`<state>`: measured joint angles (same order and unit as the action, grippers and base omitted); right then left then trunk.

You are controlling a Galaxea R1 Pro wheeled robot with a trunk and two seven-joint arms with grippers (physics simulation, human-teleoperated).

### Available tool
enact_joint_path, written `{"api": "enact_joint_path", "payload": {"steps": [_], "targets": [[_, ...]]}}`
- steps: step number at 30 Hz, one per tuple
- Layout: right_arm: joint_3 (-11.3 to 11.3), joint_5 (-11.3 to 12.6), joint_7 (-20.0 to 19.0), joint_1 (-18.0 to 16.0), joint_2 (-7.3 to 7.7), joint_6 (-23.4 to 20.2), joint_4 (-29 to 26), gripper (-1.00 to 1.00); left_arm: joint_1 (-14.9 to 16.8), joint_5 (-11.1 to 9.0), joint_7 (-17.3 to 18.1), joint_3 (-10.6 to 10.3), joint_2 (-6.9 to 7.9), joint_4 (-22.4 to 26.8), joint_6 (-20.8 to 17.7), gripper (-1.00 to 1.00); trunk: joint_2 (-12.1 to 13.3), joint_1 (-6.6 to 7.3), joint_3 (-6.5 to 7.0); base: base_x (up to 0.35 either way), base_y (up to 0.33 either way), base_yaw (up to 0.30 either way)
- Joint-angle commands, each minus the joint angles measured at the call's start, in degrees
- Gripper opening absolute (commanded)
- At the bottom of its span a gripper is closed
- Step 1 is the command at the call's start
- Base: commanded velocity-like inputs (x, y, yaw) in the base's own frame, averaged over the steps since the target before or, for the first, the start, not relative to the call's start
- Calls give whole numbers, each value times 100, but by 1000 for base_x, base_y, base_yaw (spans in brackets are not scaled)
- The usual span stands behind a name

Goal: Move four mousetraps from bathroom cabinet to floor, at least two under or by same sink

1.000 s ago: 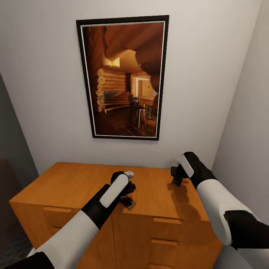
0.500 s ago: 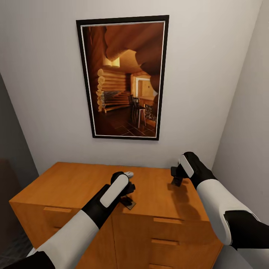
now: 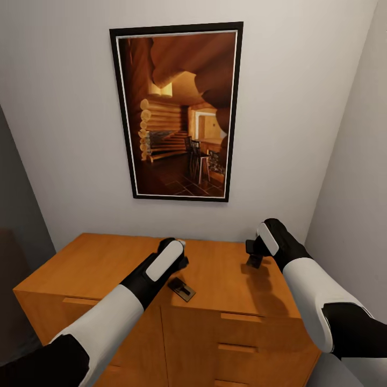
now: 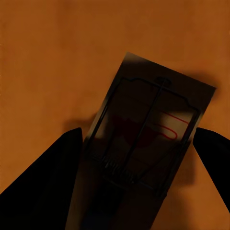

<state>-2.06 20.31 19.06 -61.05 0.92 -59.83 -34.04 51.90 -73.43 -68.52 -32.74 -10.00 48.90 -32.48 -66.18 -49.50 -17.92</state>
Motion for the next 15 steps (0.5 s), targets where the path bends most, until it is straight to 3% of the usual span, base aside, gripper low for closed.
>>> {"api": "enact_joint_path", "payload": {"steps": [1,7,15], "targets": [[-22,61,54,-4,5,-17,-6,-100,12,-52,-34,-6,0,-5,-33,100,-5,0,-8,0,0,0],[-22,61,54,-4,5,-17,-6,-100,27,-305,-31,-5,0,-40,18,100,-5,0,-8,0,0,0],[-22,61,54,-4,5,-17,-5,-100,30,-397,-36,-12,0,-51,50,100,-5,0,-8,0,0,0]]}}
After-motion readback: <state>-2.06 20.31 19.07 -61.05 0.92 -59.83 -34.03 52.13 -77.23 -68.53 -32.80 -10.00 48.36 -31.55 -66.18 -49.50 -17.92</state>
